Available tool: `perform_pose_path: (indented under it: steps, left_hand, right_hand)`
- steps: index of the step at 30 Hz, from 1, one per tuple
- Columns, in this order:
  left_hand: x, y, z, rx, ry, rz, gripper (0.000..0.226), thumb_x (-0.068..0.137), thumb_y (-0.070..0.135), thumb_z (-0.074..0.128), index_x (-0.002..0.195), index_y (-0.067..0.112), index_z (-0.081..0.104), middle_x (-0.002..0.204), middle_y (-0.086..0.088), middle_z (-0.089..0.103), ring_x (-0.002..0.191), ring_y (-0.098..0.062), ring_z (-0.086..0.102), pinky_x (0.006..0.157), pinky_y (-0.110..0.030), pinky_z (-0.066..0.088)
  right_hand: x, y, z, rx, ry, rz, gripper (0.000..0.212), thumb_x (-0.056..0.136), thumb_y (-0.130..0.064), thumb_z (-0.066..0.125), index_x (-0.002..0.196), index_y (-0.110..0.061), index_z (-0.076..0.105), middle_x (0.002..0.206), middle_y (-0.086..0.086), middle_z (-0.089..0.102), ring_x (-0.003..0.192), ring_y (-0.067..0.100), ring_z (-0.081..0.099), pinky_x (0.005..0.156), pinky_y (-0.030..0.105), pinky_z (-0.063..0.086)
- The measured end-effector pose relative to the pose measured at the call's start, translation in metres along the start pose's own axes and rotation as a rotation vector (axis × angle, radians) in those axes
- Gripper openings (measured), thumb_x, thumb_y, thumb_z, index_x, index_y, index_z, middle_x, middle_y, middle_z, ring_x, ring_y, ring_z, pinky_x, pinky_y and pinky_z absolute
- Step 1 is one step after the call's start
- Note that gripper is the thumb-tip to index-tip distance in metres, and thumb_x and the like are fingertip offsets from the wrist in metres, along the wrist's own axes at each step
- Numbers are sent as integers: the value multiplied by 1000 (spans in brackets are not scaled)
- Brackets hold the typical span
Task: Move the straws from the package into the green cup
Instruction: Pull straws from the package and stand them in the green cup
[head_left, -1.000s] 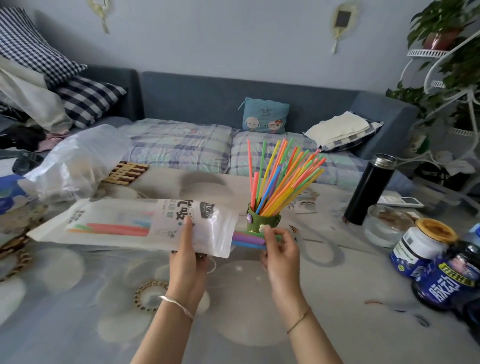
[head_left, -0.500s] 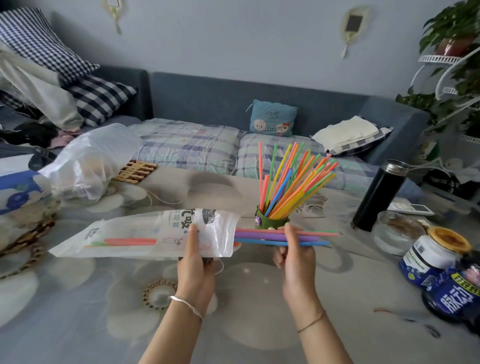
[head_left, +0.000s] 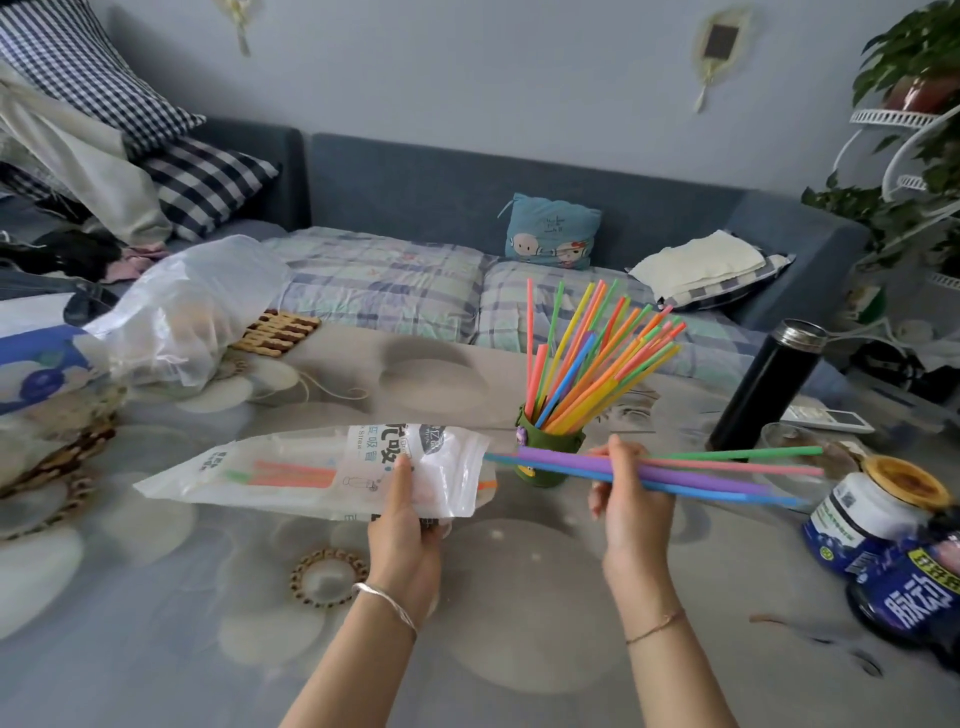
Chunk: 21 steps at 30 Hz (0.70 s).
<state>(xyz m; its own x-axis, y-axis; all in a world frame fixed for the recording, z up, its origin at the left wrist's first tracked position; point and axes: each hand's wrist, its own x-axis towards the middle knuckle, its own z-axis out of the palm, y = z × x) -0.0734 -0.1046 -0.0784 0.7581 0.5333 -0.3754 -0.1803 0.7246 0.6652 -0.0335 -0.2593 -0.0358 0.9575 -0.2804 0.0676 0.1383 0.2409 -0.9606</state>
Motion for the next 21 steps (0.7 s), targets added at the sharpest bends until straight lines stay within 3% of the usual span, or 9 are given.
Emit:
perform_pose_path:
  steps: [2, 6, 9, 11, 14, 18, 21]
  left_hand:
    - [1, 4, -1, -7, 18, -20, 15, 93, 29, 58, 93, 14, 61, 80, -1, 66, 65, -16, 54, 54, -29, 36]
    - [2, 6, 0, -56, 12, -43, 13, 94, 26, 57, 86, 17, 60, 58, 7, 70, 61, -13, 58, 60, -28, 38]
    - [2, 6, 1, -52, 6, -41, 12, 93, 27, 58, 87, 17, 61, 65, 5, 69, 66, -15, 54, 59, -29, 37]
    - [2, 4, 3, -52, 2, -37, 11, 93, 26, 58, 87, 17, 61, 62, 6, 69, 67, -15, 54, 62, -31, 38]
    - [4, 6, 3, -55, 2, -38, 13, 93, 27, 58, 88, 16, 63, 78, 0, 66, 70, -17, 54, 66, -33, 40]
    - [6, 6, 4, -47, 15, -54, 13, 92, 28, 59, 89, 16, 63, 84, -3, 64, 72, -19, 54, 66, -34, 39]
    - [5, 6, 5, -19, 22, -63, 13, 92, 30, 59, 88, 17, 63, 84, -3, 64, 72, -20, 52, 63, -33, 36]
  right_hand:
    - [8, -6, -8, 14, 42, -61, 33, 93, -17, 50, 62, -12, 57, 34, -6, 46, 27, 5, 36, 30, 14, 27]
    - [21, -15, -22, -35, 76, -193, 33, 95, -19, 49, 63, -17, 58, 42, -7, 56, 31, 6, 41, 32, 16, 32]
    - [31, -14, -19, -189, 18, -258, 30, 94, -28, 50, 70, -16, 64, 49, -1, 53, 35, 6, 44, 37, 18, 38]
    - [41, -11, -12, -301, -36, -300, 28, 93, -32, 52, 74, -17, 66, 51, 4, 51, 39, 7, 46, 44, 25, 42]
    - [58, -12, 2, -434, -89, -394, 28, 91, -34, 55, 81, -13, 69, 51, 0, 55, 49, 15, 54, 56, 37, 48]
    - [78, -19, 19, -621, -187, -480, 31, 90, -32, 56, 75, -10, 72, 51, -9, 57, 49, 5, 56, 58, 31, 50]
    - [90, -18, 29, -772, -267, -458, 39, 89, -34, 57, 75, -1, 72, 59, 9, 65, 56, 18, 62, 55, 33, 51]
